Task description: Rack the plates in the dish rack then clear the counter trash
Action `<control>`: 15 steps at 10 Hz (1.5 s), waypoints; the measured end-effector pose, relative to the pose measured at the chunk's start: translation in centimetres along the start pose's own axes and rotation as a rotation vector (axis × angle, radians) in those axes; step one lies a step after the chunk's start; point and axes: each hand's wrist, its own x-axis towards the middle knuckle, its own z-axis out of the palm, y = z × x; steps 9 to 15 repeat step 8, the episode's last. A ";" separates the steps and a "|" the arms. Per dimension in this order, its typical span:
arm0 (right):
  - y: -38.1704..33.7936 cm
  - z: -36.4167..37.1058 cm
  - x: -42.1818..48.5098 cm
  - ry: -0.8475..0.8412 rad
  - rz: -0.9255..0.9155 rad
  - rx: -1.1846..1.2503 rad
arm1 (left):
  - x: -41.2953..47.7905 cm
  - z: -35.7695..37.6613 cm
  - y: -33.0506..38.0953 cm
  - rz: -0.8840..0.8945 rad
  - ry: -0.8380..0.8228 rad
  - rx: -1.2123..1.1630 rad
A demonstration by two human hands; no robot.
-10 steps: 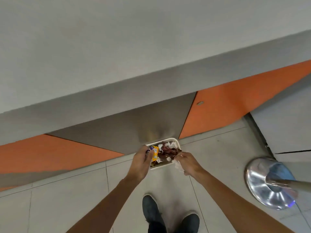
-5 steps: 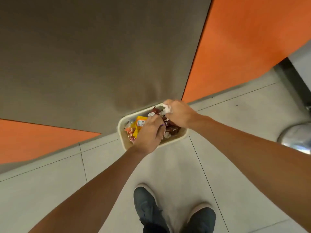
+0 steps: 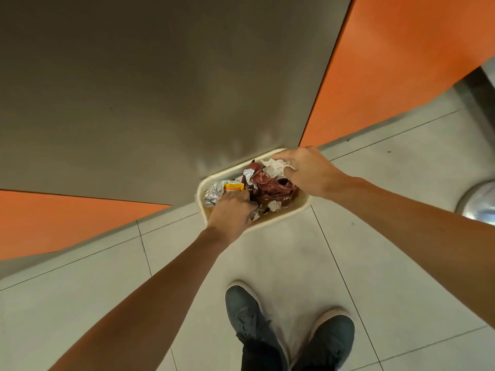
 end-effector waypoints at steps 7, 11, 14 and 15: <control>-11.5 -8.5 -10.3 -0.075 -0.066 -0.163 | -8.9 -16.8 6.9 -0.169 0.372 -0.486; -15.2 -11.3 -12.7 -0.033 -0.091 -0.197 | -11.3 -21.9 9.0 -0.206 0.425 -0.615; -15.2 -11.3 -12.7 -0.033 -0.091 -0.197 | -11.3 -21.9 9.0 -0.206 0.425 -0.615; -15.2 -11.3 -12.7 -0.033 -0.091 -0.197 | -11.3 -21.9 9.0 -0.206 0.425 -0.615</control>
